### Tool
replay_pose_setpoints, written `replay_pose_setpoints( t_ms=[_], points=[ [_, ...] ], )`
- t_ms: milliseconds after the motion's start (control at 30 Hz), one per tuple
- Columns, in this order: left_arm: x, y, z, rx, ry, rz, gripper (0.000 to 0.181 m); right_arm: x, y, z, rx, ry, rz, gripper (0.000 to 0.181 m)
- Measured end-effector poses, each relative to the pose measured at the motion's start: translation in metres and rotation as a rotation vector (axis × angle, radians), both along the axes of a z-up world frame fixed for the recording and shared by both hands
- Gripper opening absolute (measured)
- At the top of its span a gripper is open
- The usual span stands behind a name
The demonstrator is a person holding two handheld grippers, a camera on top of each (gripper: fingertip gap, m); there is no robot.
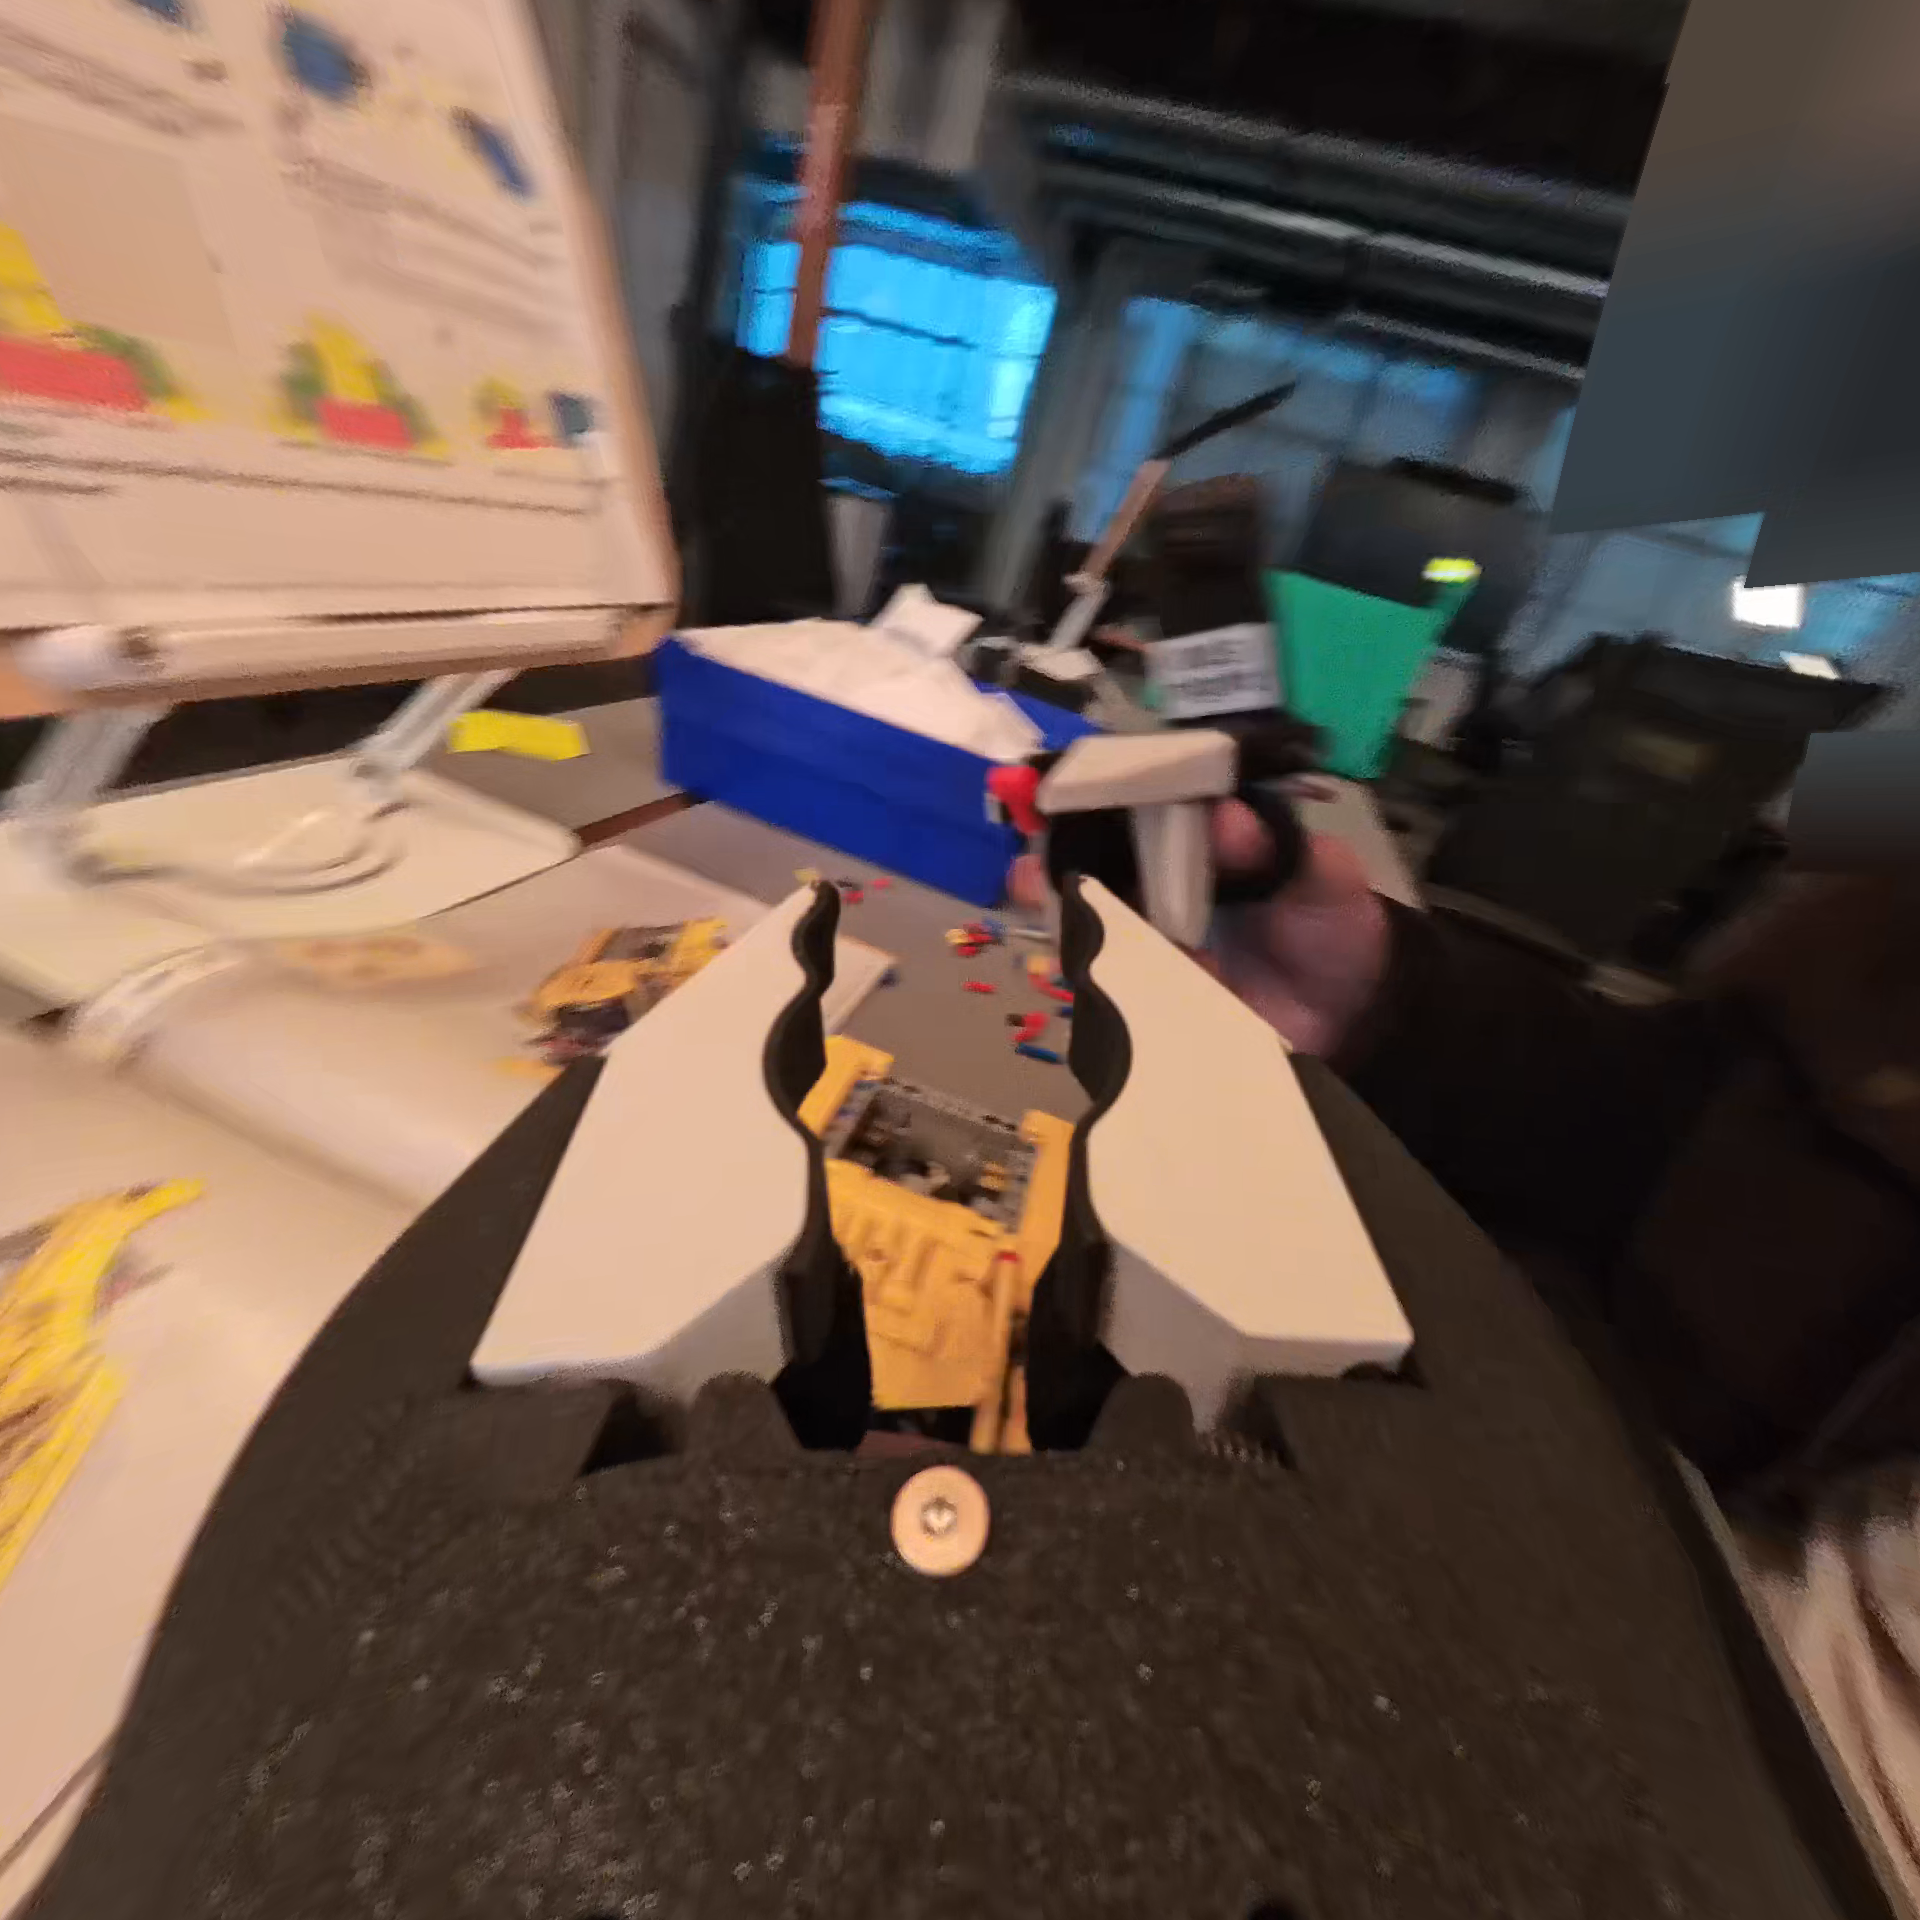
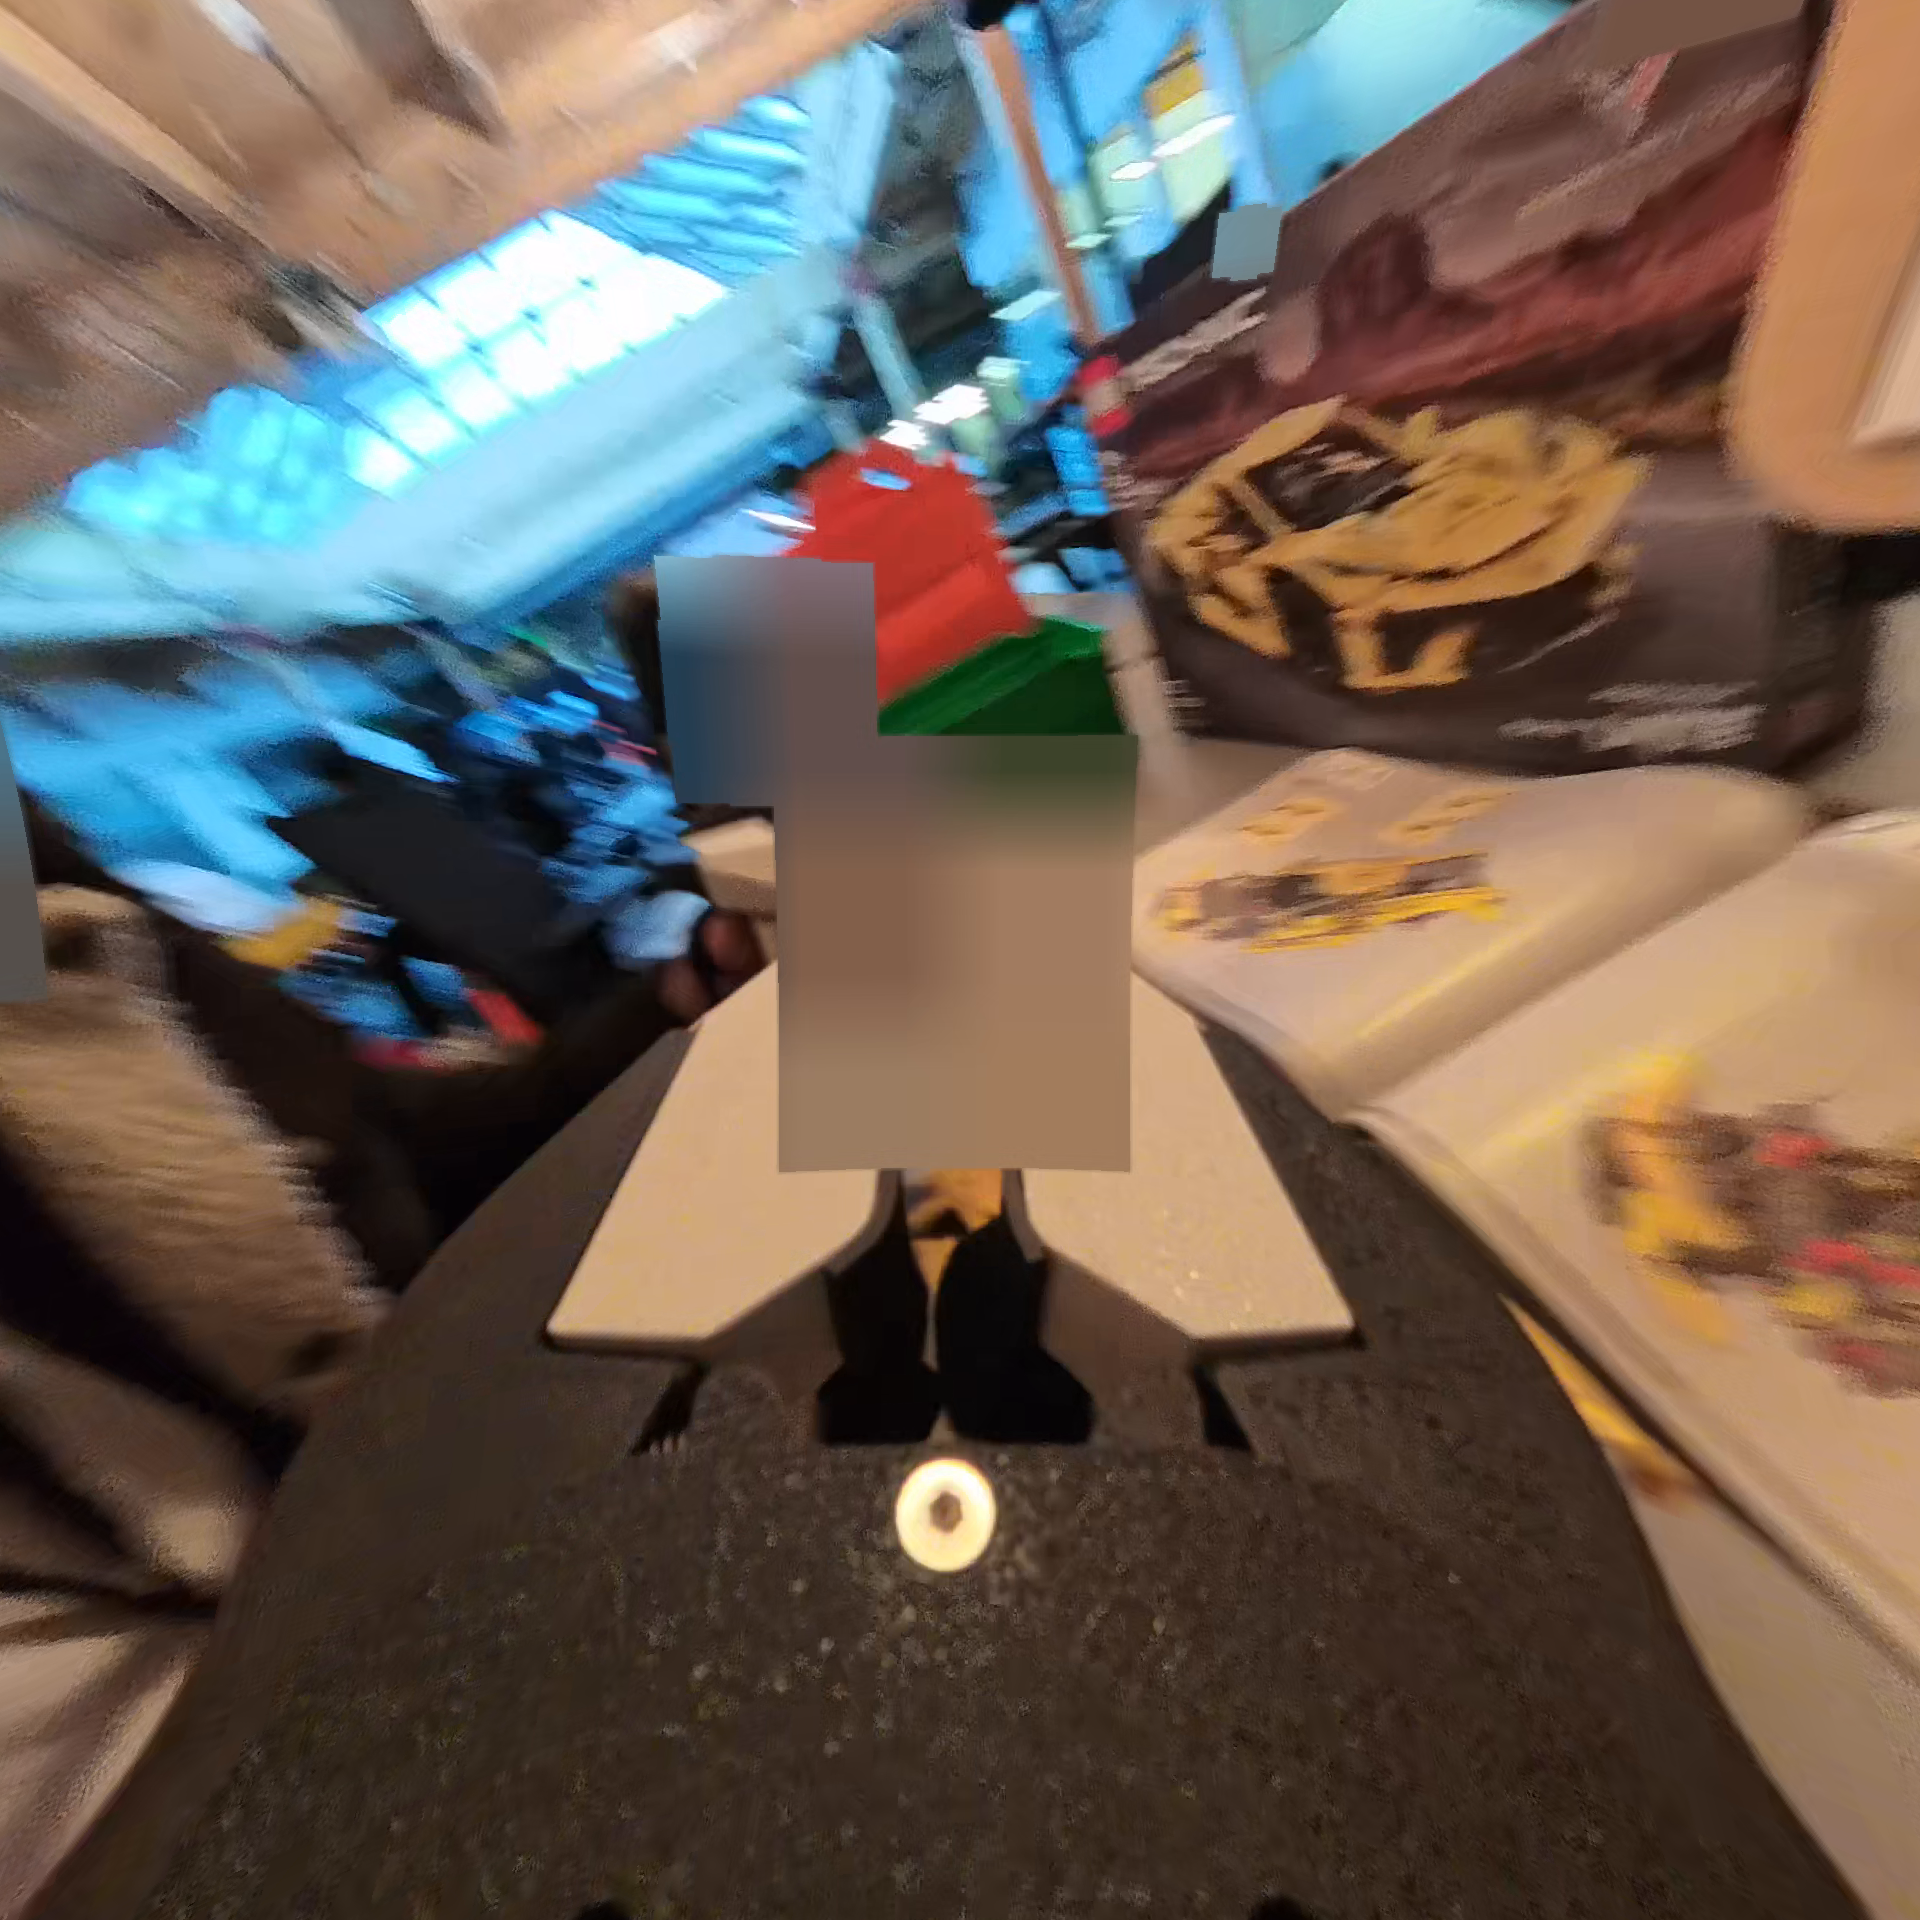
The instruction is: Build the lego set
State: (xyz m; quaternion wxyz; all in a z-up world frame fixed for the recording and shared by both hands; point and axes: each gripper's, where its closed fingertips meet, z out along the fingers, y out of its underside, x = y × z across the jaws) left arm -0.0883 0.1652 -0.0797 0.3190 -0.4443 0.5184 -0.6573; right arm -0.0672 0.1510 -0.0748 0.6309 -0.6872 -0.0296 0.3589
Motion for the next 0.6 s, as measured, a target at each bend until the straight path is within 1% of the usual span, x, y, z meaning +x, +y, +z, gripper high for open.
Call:
replay_pose_setpoints(
  t_ms=[33,67,100,200,233,300,367,433,533,600],
  points=[
    [-0.008,-0.015,0.002,0.004,-0.036,-0.104,0.044,-0.006,-0.005,0.005,-0.005,0.120,0.093,0.006],
    [-0.013,-0.026,0.003,-0.002,-0.053,-0.175,0.043,-0.009,-0.009,0.008,-0.020,0.221,0.168,0.006],
    [-0.016,-0.031,0.005,-0.004,-0.069,-0.208,0.044,-0.012,-0.012,0.009,-0.035,0.293,0.225,0.006],
    [-0.024,-0.038,0.019,-0.006,-0.157,-0.235,0.045,-0.033,-0.024,0.010,-0.095,0.434,0.448,0.006],
    [-0.027,-0.040,0.022,-0.004,-0.178,-0.244,0.045,-0.040,-0.030,0.015,-0.104,0.508,0.537,0.006],
    [-0.034,-0.046,0.026,0.002,-0.219,-0.267,0.044,-0.051,-0.037,0.021,-0.140,0.634,0.671,0.005],
    [-0.041,-0.054,0.032,-0.007,-0.258,-0.297,0.044,-0.065,-0.044,0.018,-0.199,0.679,0.787,0.006],
    [-0.049,-0.063,0.035,-0.016,-0.283,-0.343,0.044,-0.074,-0.050,0.021,-0.210,0.727,0.874,0.005],
    [-0.057,-0.076,0.032,-0.010,-0.259,-0.418,0.044,-0.083,-0.059,0.025,-0.227,0.763,0.982,0.005],
    [-0.060,-0.079,0.032,-0.006,-0.264,-0.432,0.042,-0.089,-0.062,0.025,-0.236,0.767,1.016,0.006]
  ],
)
